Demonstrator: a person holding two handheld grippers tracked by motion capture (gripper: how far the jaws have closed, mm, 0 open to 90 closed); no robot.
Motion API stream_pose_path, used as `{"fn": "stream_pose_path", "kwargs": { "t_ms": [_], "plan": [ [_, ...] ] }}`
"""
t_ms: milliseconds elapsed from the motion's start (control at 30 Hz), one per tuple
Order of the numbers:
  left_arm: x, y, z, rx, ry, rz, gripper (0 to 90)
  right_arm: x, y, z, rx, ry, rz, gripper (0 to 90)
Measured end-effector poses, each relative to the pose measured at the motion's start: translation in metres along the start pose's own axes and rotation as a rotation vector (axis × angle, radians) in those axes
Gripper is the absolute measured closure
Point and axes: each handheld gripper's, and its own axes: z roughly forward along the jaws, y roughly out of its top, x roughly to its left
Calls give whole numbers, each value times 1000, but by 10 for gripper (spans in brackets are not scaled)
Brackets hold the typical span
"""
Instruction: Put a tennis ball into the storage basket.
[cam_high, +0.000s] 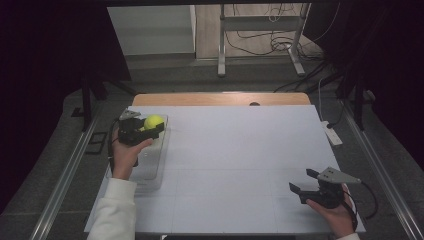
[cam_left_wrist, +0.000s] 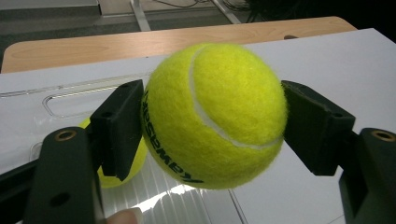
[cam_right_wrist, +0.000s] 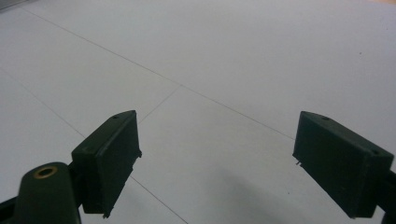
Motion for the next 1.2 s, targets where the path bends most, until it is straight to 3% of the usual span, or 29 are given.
{"fn": "stream_pose_path", "kwargs": {
  "t_ms": [500, 733, 1200],
  "plan": [
    [6, -2, 0, 3, 9, -15, 270, 1, 0, 0, -1, 0, -1, 148],
    [10, -5, 0, 19, 38, -12, 270, 0, 0, 0, 0, 0, 1, 148],
    [24, -16, -8, 49, 70, -45, 270, 1, 0, 1, 4, 0, -1, 148]
  ]
}}
